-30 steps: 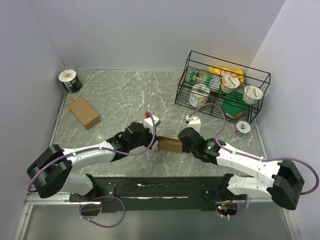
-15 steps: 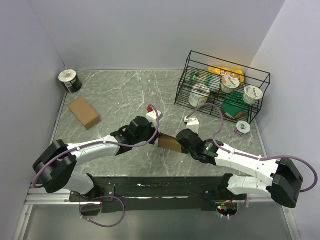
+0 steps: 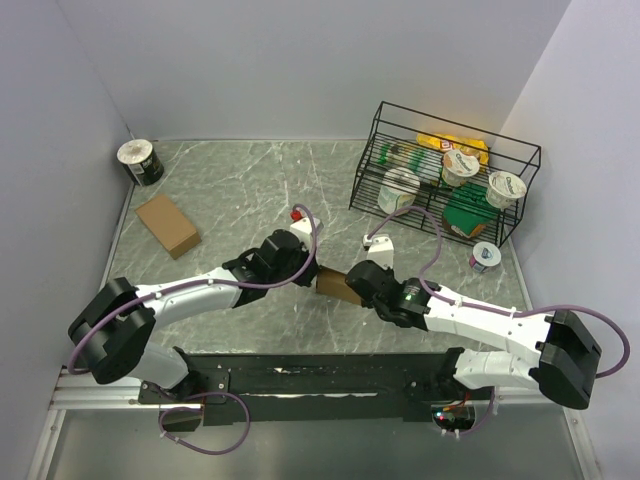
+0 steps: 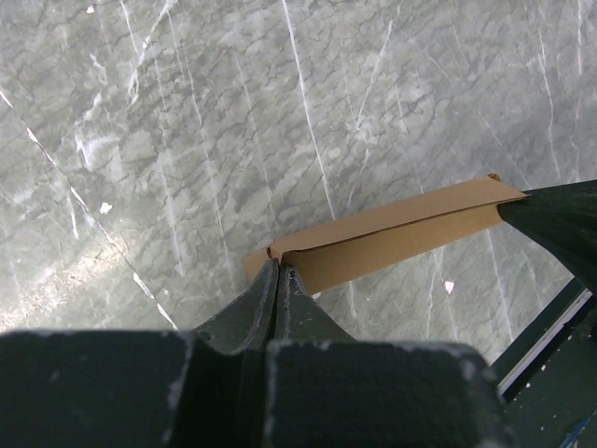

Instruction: Fold the paper box

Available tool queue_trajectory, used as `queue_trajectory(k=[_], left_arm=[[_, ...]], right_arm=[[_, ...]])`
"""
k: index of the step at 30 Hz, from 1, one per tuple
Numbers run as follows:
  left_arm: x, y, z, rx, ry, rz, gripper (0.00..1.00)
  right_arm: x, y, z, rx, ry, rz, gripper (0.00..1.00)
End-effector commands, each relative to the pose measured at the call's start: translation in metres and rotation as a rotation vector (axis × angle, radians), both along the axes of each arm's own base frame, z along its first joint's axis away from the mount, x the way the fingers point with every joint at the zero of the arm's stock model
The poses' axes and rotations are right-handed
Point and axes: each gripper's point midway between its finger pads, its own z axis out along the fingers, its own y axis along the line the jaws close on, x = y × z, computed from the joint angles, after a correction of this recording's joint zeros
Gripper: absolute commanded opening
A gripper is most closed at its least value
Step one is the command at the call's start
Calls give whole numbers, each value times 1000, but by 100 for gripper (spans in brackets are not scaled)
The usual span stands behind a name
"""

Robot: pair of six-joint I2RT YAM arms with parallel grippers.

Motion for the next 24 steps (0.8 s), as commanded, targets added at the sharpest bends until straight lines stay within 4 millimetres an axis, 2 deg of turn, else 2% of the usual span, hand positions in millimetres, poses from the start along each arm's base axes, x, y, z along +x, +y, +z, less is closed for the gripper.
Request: queue_trajectory(k=[1, 10, 19, 24], left_arm=[[-12, -32, 37, -155, 25, -77, 1], [-13, -35, 47, -232, 79, -67, 1], [-17, -35, 32, -221, 95, -82, 1], [-9, -20, 22, -143, 21, -52, 1]], right_arm=[[-37, -12, -42, -88, 197, 50, 0], [-38, -11, -43, -94, 201, 53, 0], [-38, -11, -44, -98, 201, 53, 0], [-38, -11, -44, -96, 200, 53, 0]])
